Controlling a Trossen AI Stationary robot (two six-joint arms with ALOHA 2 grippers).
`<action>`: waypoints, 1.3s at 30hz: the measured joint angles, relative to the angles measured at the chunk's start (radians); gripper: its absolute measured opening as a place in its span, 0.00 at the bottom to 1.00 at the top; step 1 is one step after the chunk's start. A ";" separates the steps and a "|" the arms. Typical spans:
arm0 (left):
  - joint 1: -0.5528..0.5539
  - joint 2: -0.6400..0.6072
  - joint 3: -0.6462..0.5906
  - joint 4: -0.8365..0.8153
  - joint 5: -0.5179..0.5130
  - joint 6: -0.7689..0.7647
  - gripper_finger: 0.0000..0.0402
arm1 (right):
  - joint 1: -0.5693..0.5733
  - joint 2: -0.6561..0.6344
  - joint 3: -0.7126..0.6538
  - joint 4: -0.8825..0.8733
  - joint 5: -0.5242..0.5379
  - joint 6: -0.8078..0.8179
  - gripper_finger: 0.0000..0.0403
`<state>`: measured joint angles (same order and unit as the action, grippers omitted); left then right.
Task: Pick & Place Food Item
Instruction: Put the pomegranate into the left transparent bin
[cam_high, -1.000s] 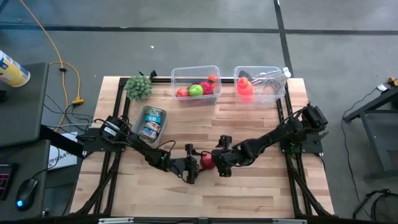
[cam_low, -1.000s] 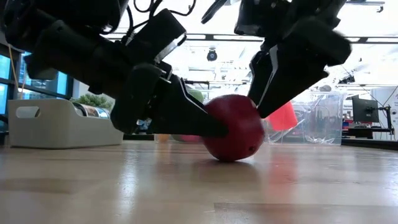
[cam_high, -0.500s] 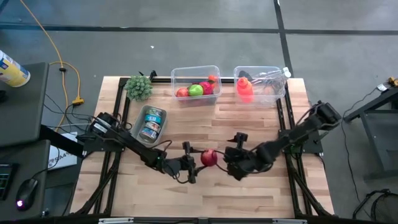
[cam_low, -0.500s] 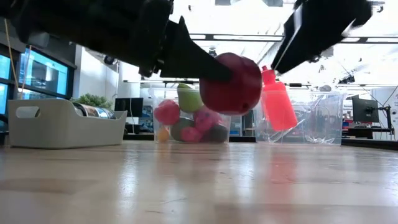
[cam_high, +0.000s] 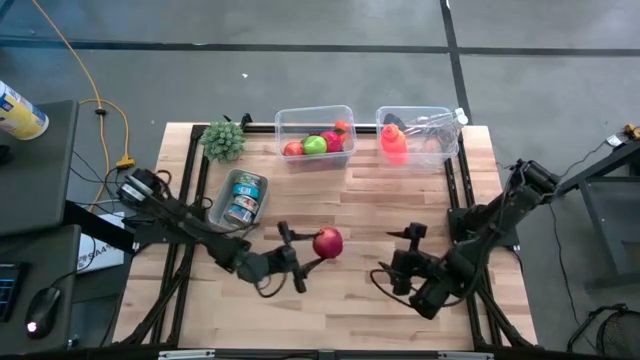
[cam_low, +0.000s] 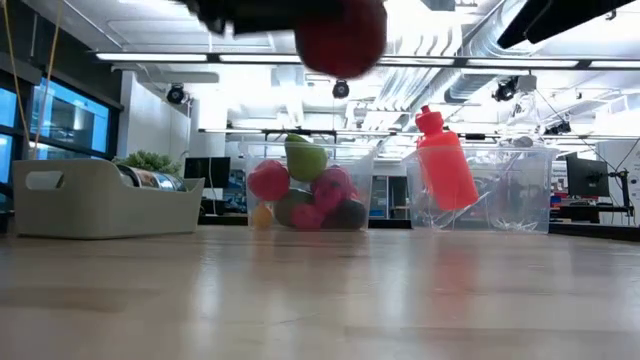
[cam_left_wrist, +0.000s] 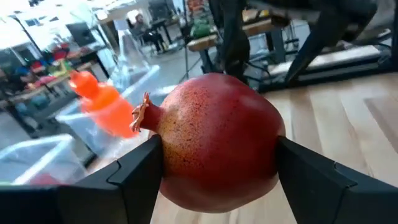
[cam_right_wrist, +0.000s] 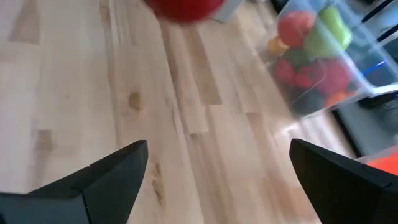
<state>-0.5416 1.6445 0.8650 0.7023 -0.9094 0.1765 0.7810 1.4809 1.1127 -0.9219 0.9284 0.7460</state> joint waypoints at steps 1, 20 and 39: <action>-0.007 -0.019 -0.001 -0.003 -0.014 0.014 0.65 | 0.011 0.000 0.000 -0.022 0.022 0.010 0.95; 0.550 -0.303 -0.002 -0.379 -0.209 -0.026 0.64 | 0.022 -0.011 -0.001 -0.360 0.067 0.253 0.95; 0.871 -0.288 -0.003 -0.531 0.193 -0.367 0.73 | 0.024 -0.011 -0.001 -0.360 0.038 0.255 0.95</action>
<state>0.3293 1.3563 0.8616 0.1714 -0.7168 -0.1906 0.8051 1.4704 1.1114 -1.2819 0.9661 1.0014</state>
